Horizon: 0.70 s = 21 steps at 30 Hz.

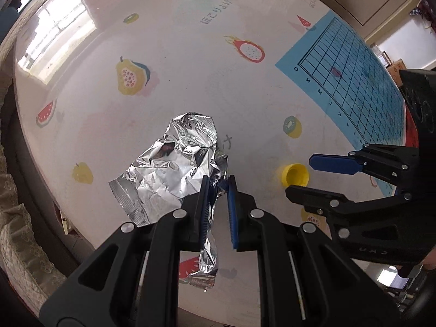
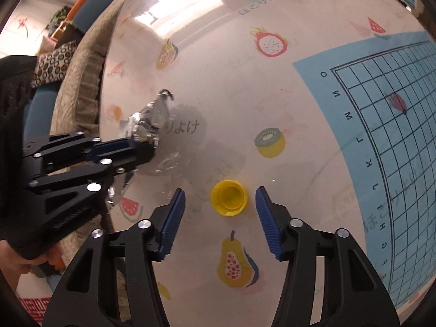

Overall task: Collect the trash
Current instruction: 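Grasp the silver foil wrapper with the left tool while the right tool grasps the yellow cap, then carry the foil wrapper and yellow cap over the wastebasket with both tools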

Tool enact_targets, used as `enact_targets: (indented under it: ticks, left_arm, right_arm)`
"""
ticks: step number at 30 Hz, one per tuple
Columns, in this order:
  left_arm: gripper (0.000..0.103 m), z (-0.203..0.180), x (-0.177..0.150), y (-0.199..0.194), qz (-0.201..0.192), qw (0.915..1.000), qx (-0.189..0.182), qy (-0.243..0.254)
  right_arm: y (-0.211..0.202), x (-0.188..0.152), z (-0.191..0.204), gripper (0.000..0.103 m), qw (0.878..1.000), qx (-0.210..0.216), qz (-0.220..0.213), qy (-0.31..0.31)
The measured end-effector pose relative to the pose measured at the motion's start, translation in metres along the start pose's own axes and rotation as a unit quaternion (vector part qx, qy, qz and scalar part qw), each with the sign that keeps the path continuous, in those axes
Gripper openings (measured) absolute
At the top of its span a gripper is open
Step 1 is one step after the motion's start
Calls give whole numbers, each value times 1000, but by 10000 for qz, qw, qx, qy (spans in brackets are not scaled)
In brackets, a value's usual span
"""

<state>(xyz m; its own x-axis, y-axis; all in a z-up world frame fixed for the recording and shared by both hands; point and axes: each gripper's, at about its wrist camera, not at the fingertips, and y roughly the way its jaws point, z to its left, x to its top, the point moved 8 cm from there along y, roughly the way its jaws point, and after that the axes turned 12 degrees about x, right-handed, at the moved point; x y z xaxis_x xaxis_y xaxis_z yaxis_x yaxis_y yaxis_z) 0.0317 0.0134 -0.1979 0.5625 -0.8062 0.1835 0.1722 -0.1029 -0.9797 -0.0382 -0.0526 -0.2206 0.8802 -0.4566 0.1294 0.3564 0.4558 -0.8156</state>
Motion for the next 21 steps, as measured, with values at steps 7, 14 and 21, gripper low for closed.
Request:
enact_targets:
  ticks: [7, 14, 21]
  left_arm:
    - [11, 8, -18, 2, 61, 9988, -15, -485]
    - [11, 26, -30, -7, -1, 9969, -73, -788]
    - [11, 65, -31, -27, -178, 9941, -70, -1071]
  right_arm:
    - [13, 2, 7, 31, 9973, -415, 232, -560]
    - [11, 13, 4, 13, 9962, -550, 329, -583]
    - [-2, 39, 37, 13, 9962, -340, 211, -768]
